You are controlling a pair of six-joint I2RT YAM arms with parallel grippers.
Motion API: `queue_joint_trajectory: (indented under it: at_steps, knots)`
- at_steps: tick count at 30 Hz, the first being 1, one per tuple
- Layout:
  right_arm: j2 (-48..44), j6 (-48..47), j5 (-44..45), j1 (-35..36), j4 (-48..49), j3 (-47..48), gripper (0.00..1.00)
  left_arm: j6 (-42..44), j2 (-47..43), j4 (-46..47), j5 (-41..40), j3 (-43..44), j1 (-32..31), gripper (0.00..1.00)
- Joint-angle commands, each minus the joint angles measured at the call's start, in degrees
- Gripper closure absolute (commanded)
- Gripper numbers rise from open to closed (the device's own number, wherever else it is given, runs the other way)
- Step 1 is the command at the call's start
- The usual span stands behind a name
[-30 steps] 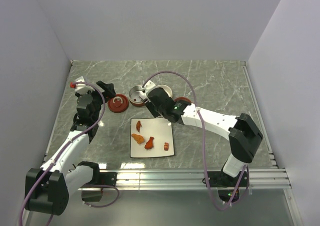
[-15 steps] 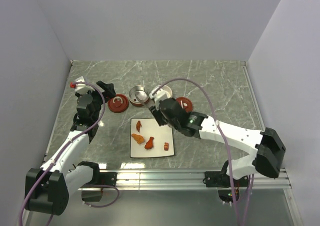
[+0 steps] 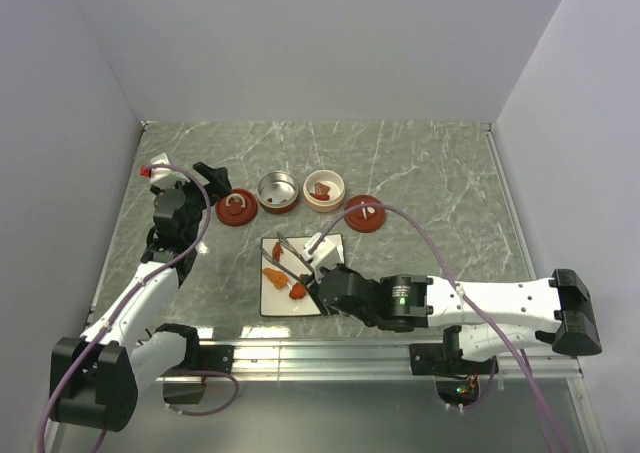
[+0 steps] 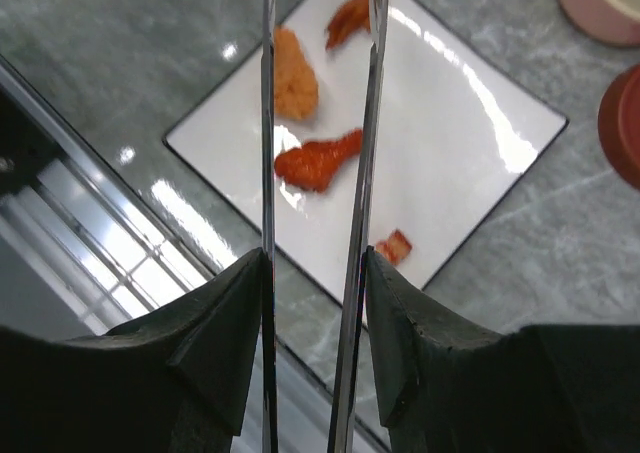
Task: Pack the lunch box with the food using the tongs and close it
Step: Pick up the food using the clamp
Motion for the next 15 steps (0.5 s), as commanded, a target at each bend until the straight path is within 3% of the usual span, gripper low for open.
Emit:
queue_joint_trajectory:
  at_steps: [1,15]
  knots:
    - [-1.0,6.5,4.4,2.0,-5.5,-1.3,0.50,-0.7,-0.9,2.5,1.1,1.6,0.3,0.01]
    - [-1.7,12.3,3.1,6.7,-6.0,-4.7,0.50,-0.7,-0.1,2.6,1.3,1.8,0.4,0.00]
